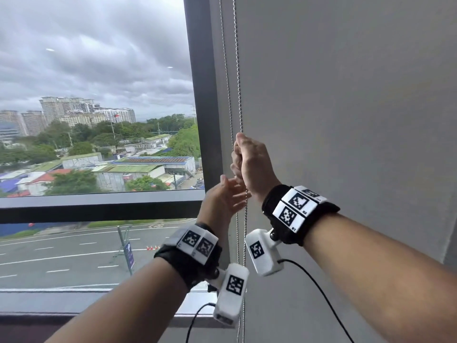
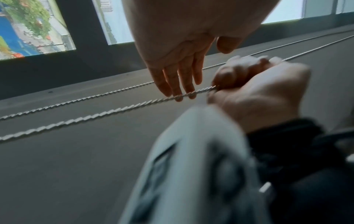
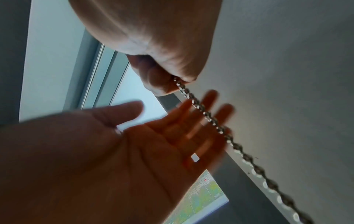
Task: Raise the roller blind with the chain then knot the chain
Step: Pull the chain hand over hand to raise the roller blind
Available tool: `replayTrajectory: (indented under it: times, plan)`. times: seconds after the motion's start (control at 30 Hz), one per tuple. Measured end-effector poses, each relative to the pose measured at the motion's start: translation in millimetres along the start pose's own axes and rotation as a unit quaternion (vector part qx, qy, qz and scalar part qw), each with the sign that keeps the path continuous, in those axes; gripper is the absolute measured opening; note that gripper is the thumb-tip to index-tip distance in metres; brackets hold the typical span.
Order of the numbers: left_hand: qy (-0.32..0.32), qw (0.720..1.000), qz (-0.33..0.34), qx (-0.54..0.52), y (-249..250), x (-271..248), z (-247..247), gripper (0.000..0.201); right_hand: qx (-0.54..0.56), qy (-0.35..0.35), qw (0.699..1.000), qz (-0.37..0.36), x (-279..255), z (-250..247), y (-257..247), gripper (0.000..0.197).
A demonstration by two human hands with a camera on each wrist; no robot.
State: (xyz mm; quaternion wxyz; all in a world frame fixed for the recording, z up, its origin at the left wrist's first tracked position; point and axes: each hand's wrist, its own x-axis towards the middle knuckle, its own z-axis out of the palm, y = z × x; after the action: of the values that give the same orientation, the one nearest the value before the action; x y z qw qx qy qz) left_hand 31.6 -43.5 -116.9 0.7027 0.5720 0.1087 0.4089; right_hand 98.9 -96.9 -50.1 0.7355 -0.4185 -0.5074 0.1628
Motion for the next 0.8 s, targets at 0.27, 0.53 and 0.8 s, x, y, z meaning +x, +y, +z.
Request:
replayTrajectory:
  times: [0.27, 0.53, 0.8]
  plan:
    - [-0.048, 0.998, 0.048, 0.015, 73, 23, 29, 0.048, -0.015, 0.004, 1.0, 0.003, -29, -17, 32, 0.04]
    - [-0.057, 0.998, 0.022, -0.006, 67, 34, 58, 0.045, -0.063, 0.023, 0.997, 0.026, -58, -32, 67, 0.042]
    - [0.004, 0.998, 0.055, 0.011, 44, 28, 63, 0.04, -0.088, 0.005, 0.995, 0.041, -79, -40, 97, 0.038]
